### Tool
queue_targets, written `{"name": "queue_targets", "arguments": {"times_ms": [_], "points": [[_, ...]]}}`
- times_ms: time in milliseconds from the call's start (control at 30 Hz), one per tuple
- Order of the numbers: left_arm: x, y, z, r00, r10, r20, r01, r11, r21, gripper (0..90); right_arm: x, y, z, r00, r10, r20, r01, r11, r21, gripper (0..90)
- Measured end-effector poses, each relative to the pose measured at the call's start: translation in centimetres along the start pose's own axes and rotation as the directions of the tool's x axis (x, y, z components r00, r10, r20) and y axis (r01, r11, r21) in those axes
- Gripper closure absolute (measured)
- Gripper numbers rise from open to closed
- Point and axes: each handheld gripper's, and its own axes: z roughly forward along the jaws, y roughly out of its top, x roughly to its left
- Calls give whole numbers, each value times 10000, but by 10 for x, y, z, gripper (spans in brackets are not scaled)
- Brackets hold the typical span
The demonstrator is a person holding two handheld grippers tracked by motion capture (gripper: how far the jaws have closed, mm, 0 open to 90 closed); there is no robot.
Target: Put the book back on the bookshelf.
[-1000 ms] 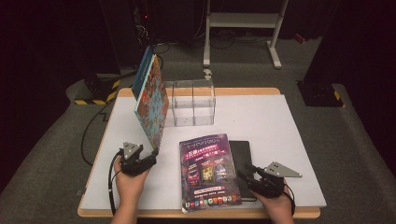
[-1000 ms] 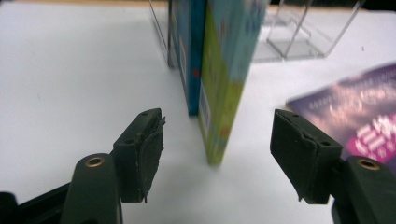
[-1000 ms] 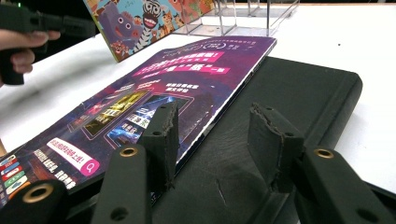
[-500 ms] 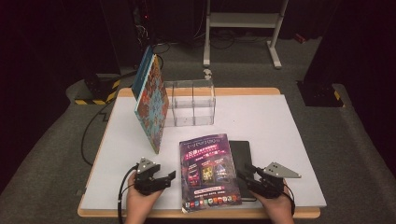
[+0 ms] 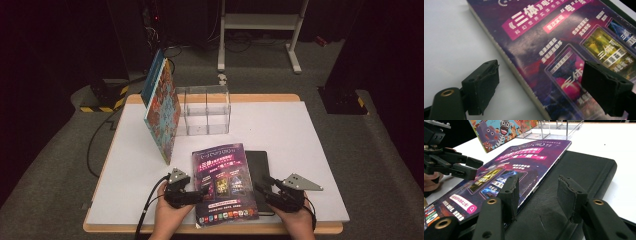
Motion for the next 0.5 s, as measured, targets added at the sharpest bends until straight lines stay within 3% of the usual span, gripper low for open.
{"name": "queue_targets", "arguments": {"times_ms": [267,500], "points": [[-5,6,8,9993,-290,240,287,9995,114,103,0,0,0,10000,48,2,-48,10000,12,520],[-7,9,10,9987,-192,471,187,9998,104,109,-3,0,-1,9998,160,126,-159,9999,-22,514]]}}
